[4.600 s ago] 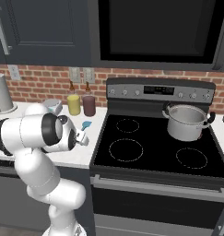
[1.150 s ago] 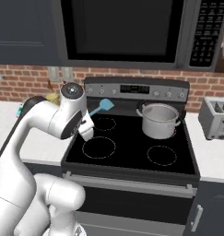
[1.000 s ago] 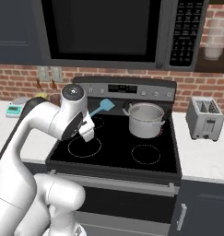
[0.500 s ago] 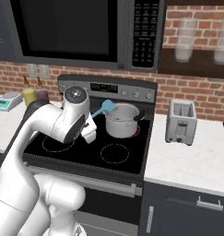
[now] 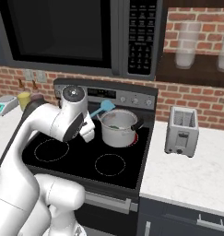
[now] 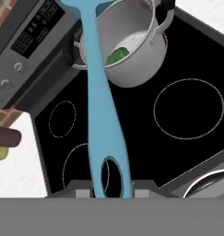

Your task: Put the broccoli and tomato in the pot. Retrieve the spatula and lightly stir the vegetables in the pot.

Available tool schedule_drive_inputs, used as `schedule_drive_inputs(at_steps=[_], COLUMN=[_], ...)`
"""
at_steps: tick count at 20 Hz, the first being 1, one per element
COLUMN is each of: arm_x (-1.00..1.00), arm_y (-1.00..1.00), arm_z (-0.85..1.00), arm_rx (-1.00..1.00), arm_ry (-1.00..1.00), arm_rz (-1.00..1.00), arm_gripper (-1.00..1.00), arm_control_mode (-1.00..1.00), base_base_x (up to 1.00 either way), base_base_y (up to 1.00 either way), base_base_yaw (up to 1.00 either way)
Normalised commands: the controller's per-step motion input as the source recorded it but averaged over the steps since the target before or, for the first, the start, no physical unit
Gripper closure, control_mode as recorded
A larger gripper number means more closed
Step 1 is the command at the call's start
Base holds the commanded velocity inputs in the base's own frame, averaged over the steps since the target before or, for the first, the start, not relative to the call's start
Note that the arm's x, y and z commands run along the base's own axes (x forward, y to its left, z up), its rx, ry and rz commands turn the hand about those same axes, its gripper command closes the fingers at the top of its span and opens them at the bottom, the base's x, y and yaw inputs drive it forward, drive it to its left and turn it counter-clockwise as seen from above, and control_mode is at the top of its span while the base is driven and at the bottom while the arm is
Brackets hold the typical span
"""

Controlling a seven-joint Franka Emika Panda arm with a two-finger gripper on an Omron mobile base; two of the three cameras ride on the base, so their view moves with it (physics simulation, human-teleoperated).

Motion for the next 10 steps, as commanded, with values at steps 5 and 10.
schedule_drive_inputs(at_steps=[5, 10], arm_x=[0.03, -0.01], arm_y=[-0.07, -0.12], arm_z=[0.02, 0.02], arm_rx=[0.01, 0.23], arm_ry=[0.03, 0.13], arm_rz=[0.00, -0.02], arm_gripper=[1.00, 1.00], arm_control_mode=[-1.00, -1.00], base_base_x=[0.08, 0.00], base_base_y=[-0.03, 0.00], base_base_yaw=[0.00, 0.00])
